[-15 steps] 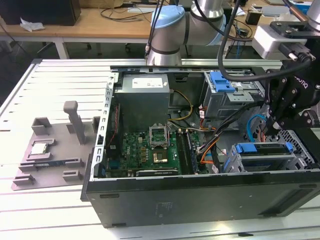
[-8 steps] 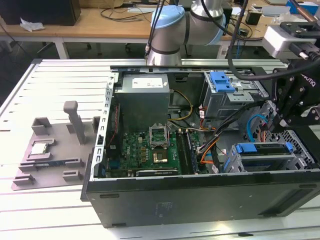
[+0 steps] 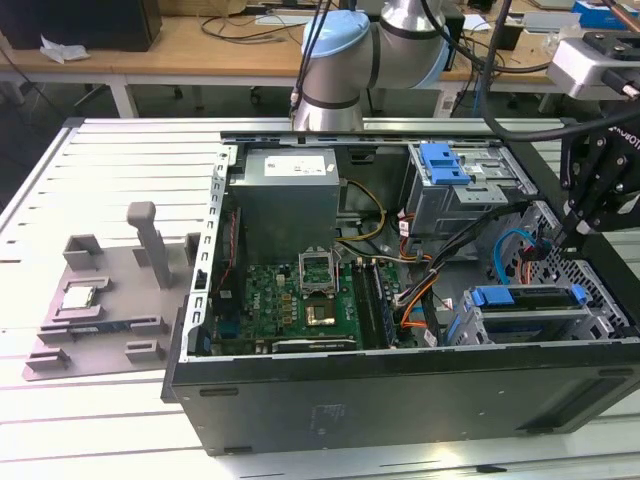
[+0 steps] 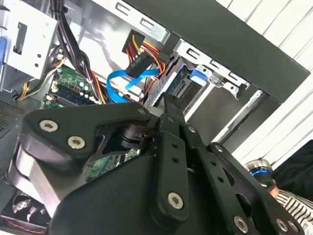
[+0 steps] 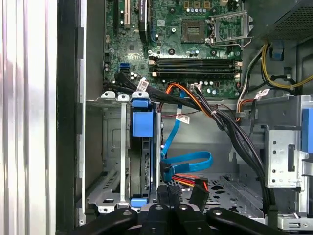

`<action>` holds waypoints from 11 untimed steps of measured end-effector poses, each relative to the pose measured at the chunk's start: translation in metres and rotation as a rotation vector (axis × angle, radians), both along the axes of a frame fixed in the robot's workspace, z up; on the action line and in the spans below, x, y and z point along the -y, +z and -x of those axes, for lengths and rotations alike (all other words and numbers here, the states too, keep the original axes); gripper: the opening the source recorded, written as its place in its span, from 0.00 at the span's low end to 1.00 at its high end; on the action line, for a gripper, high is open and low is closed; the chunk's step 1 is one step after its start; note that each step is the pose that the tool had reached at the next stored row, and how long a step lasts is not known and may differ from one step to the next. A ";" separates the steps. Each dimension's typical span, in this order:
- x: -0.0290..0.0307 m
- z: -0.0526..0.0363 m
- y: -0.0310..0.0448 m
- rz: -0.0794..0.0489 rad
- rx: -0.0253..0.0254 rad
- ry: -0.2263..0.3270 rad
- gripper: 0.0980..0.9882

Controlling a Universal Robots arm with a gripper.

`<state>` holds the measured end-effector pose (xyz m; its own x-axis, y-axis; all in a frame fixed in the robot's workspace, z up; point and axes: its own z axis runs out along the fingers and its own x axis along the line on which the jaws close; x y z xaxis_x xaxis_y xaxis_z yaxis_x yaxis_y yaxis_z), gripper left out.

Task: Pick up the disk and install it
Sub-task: 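Insert the first disk wire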

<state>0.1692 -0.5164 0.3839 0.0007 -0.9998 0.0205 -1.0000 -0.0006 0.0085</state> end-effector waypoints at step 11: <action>-0.0105 -0.0034 -0.0023 0.000 0.0000 0.000 0.30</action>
